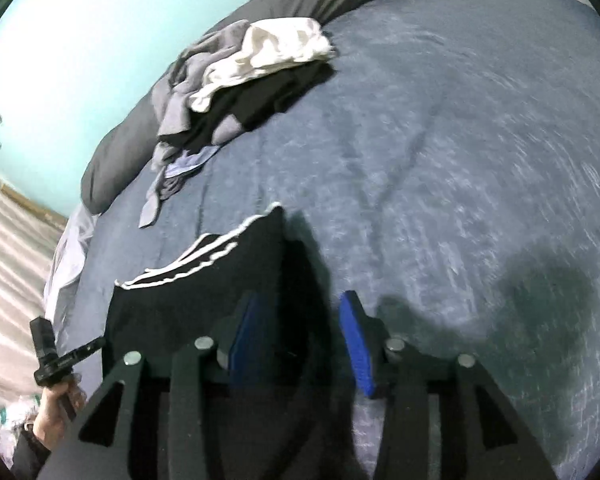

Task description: Fold clothes

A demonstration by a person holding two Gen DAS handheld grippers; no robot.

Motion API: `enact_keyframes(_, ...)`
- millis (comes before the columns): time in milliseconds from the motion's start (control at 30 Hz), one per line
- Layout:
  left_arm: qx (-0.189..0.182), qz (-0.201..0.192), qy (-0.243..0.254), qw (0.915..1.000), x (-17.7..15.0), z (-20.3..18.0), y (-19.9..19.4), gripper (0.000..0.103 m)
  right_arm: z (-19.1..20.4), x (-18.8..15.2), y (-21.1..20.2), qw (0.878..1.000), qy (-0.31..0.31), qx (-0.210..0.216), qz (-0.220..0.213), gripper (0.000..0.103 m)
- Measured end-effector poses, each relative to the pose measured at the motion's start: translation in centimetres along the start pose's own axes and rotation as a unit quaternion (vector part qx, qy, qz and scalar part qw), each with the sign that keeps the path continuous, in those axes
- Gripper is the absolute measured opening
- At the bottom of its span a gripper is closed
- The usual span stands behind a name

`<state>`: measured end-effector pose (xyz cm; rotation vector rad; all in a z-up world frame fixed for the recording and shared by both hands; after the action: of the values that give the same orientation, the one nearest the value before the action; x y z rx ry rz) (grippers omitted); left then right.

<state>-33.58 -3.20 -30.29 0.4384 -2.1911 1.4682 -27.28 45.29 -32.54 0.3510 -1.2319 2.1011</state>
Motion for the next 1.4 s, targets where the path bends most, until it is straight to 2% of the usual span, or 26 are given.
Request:
enact_keyframes(167,-0.006,-0.005,0.000,1.0000,1.1,-0.1,1.1,0.046,1.3,0.1,1.7,0.999,-0.043,-0.009,0.016,0.043)
enact_keyframes(200,-0.006,-0.003,0.002,1.0000,1.3,-0.1,1.4,0.045,1.4,0.1,2.1,0.999,-0.050,-0.014,0.018,0.036)
enact_keyframes(233,-0.005,0.000,0.007,1.0000,1.3,-0.2,1.7,0.041,1.5,0.1,2.4,0.998,-0.054,-0.018,0.018,0.019)
enact_keyframes(267,-0.003,0.003,0.013,0.9999,1.4,-0.3,2.0,0.035,1.5,0.1,2.7,0.998,-0.056,-0.021,0.018,0.013)
enact_keyframes(300,-0.002,0.001,0.015,0.9999,1.5,-0.3,1.9,0.015,1.5,0.2,2.8,0.998,-0.058,-0.024,0.016,0.007)
enact_keyframes(333,-0.001,-0.003,0.015,0.9999,1.5,-0.2,1.7,0.012,1.6,0.4,2.7,0.998,-0.061,-0.027,0.008,0.003)
enact_keyframes(500,0.004,-0.032,0.005,0.9995,2.0,0.8,0.3,0.010,2.5,1.8,1.4,0.993,-0.101,-0.046,-0.032,0.002)
enact_keyframes(600,0.013,-0.038,-0.012,0.9991,2.0,1.8,0.2,0.010,2.9,2.1,1.9,0.991,-0.116,-0.062,-0.037,0.002)
enact_keyframes(733,0.010,-0.018,-0.039,0.9990,1.6,2.7,1.6,0.010,2.8,1.8,3.9,0.988,-0.124,-0.090,-0.016,0.002)
enact_keyframes(800,0.012,-0.011,-0.034,0.9993,1.5,2.6,2.1,0.011,2.2,1.4,5.5,0.987,-0.118,-0.106,0.012,0.002)
enact_keyframes(867,0.014,-0.006,-0.029,0.9995,1.4,2.5,2.5,0.012,1.8,1.3,6.0,0.987,-0.112,-0.111,0.017,0.003)
enact_keyframes(900,0.015,-0.006,-0.029,0.9994,1.4,2.5,2.4,0.013,1.7,1.3,6.2,0.988,-0.108,-0.112,0.021,0.005)
enact_keyframes(933,0.015,-0.005,-0.029,0.9994,1.5,2.5,2.4,0.018,1.5,1.3,6.1,0.987,-0.108,-0.116,0.022,0.011)
enact_keyframes(1000,0.018,-0.009,-0.029,0.9994,1.4,2.6,1.9,0.032,1.5,1.4,5.7,0.985,-0.112,-0.127,0.021,0.018)
enact_keyframes(1033,0.020,-0.011,-0.029,0.9993,1.4,2.6,1.6,0.035,1.5,1.6,5.3,0.986,-0.110,-0.128,0.016,0.020)
enact_keyframes(1233,0.021,-0.015,-0.010,0.9996,0.0,2.3,-1.1,0.035,2.4,1.3,1.0,0.992,-0.087,-0.080,-0.037,0.021)
enact_keyframes(1400,0.014,-0.006,0.011,0.9998,-2.0,1.0,-2.7,0.035,4.5,-0.8,0.4,0.991,-0.121,-0.049,-0.016,0.021)
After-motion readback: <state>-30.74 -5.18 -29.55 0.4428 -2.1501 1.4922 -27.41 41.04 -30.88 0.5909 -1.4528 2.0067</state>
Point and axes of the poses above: each gripper's, at about its wrist camera, not at the fingertips, and y roughly the way its jaws point, z to its left, x to its top, the point moved 3 cm from there along y, roughly the way its jaws point, and after that the axes turned 7 degrees about -z, right-handed, at the moved point
